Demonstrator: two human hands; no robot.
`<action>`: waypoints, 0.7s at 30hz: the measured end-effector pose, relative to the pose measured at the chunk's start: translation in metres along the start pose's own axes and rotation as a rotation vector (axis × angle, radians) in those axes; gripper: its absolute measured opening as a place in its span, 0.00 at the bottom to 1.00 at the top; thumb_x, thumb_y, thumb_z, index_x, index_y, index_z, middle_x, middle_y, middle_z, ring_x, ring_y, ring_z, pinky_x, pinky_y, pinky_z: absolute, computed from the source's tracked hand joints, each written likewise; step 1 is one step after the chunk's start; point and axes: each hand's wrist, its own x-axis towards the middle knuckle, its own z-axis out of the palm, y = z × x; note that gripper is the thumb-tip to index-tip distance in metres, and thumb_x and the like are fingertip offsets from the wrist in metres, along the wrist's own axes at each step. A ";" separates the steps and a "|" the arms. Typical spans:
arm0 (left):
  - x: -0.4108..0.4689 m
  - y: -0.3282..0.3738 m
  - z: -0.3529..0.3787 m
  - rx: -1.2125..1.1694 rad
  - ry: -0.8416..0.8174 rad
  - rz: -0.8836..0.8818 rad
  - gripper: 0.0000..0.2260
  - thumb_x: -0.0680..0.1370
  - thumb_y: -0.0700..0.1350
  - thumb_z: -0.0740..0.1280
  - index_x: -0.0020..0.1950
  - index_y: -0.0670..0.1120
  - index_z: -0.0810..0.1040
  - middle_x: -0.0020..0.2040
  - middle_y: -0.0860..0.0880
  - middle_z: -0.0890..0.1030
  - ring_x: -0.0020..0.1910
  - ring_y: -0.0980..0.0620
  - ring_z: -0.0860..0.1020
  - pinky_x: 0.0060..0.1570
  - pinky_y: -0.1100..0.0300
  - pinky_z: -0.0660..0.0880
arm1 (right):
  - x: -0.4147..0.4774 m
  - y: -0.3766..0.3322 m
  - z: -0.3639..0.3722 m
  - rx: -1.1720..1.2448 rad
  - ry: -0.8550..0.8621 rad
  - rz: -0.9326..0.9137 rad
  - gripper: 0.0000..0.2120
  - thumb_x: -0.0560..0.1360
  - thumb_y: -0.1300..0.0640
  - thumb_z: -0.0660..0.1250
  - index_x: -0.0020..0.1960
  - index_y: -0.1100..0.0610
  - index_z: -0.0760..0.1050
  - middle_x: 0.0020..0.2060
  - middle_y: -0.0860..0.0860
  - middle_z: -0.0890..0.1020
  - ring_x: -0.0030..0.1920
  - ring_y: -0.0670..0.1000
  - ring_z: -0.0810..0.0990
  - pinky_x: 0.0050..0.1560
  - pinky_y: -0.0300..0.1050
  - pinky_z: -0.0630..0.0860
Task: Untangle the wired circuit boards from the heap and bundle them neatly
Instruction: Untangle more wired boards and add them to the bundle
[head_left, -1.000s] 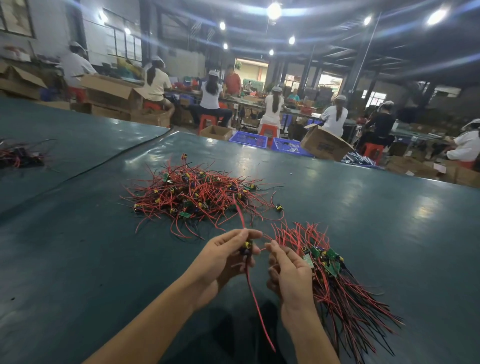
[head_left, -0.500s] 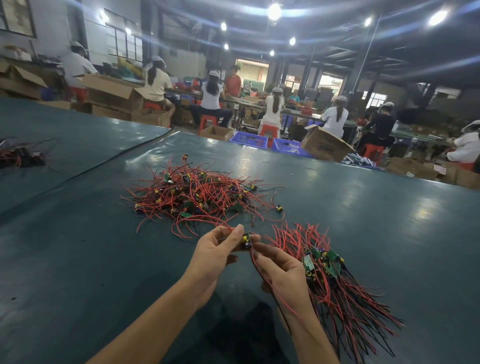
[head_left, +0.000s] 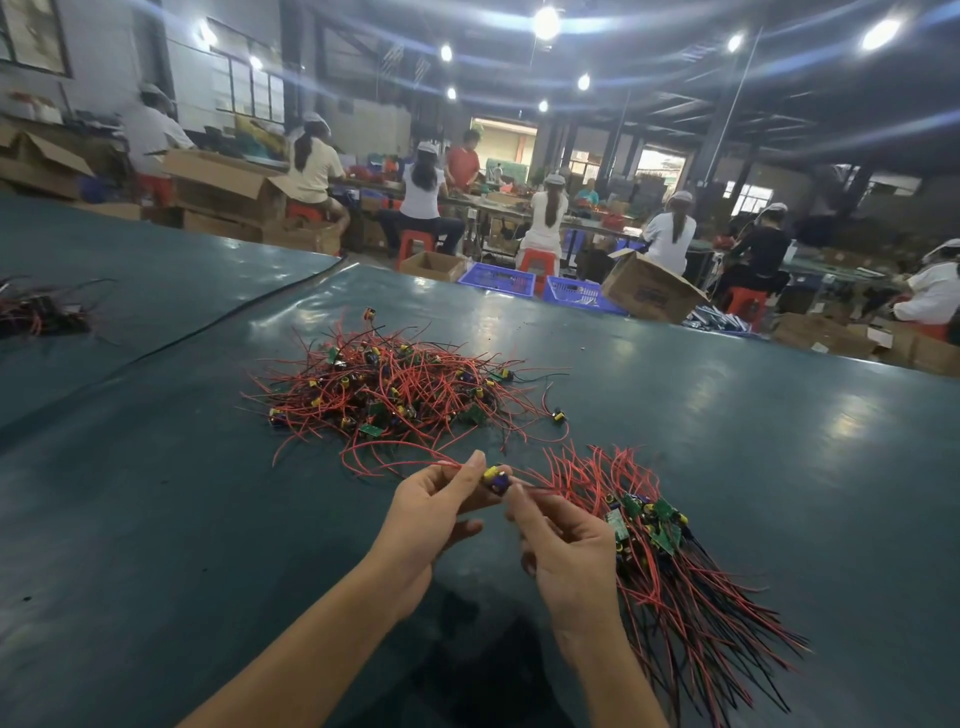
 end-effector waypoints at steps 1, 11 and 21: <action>-0.001 0.000 0.000 0.000 -0.014 -0.008 0.11 0.71 0.52 0.71 0.45 0.45 0.80 0.47 0.47 0.86 0.47 0.53 0.83 0.40 0.61 0.76 | 0.002 0.000 -0.001 0.001 0.040 0.002 0.06 0.68 0.56 0.72 0.37 0.57 0.86 0.28 0.52 0.78 0.23 0.41 0.68 0.24 0.32 0.64; -0.006 0.001 -0.001 -0.013 -0.085 0.009 0.08 0.63 0.51 0.75 0.37 0.49 0.85 0.39 0.51 0.84 0.36 0.59 0.80 0.40 0.62 0.72 | 0.001 -0.001 -0.002 -0.070 0.087 0.048 0.15 0.72 0.51 0.70 0.30 0.58 0.80 0.22 0.49 0.73 0.22 0.43 0.68 0.23 0.34 0.66; -0.008 0.000 0.001 0.028 -0.141 0.024 0.11 0.67 0.52 0.71 0.42 0.46 0.86 0.44 0.50 0.86 0.37 0.59 0.80 0.38 0.65 0.73 | 0.005 0.002 -0.006 -0.048 0.165 0.085 0.16 0.78 0.54 0.67 0.34 0.54 0.84 0.31 0.56 0.81 0.33 0.54 0.78 0.35 0.45 0.76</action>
